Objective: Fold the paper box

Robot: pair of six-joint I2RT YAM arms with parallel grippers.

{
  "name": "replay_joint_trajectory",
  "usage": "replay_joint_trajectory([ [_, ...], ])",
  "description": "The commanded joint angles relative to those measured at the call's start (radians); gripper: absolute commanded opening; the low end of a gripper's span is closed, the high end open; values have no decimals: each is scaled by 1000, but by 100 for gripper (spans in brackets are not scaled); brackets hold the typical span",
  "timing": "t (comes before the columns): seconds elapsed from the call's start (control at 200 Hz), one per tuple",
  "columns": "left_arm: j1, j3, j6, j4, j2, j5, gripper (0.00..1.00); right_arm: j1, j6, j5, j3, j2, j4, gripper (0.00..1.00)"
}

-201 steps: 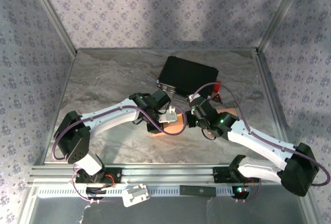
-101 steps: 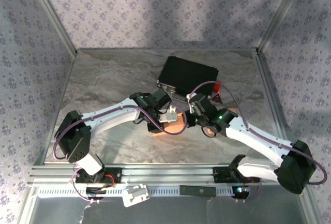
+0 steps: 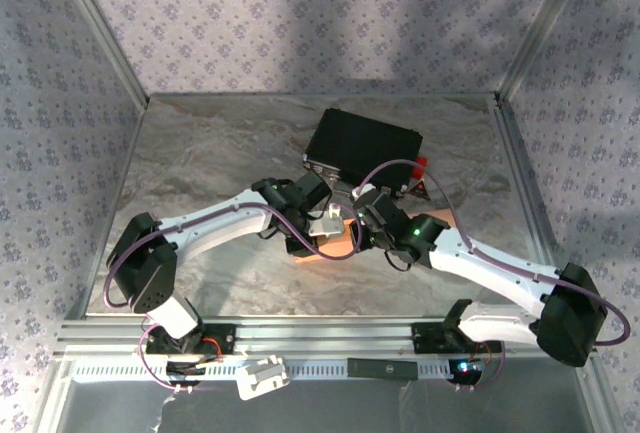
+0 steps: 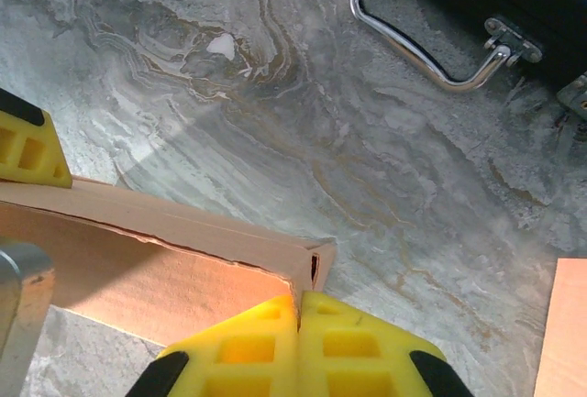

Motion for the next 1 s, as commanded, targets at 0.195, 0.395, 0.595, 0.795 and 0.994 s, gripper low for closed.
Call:
replay_joint_trajectory([
  [0.195, 15, 36, -43, -12, 28, 10, 42, 60, 95, 96, 33, 20, -16, 0],
  [0.395, 16, 38, -55, -13, 44, -6, 42, 78, 206, 136, 13, 27, 1, 0],
  [0.595, 16, 41, -53, -16, 43, -16, 43, 80, 240, 137, 89, 48, -68, 0],
  [0.795, 17, 44, -52, -16, 41, -18, 44, 84, 241, 127, 147, 77, -119, 0],
  [0.994, 22, 42, -54, -15, 40, -14, 44, 103, 235, 180, 66, 86, -56, 0],
])
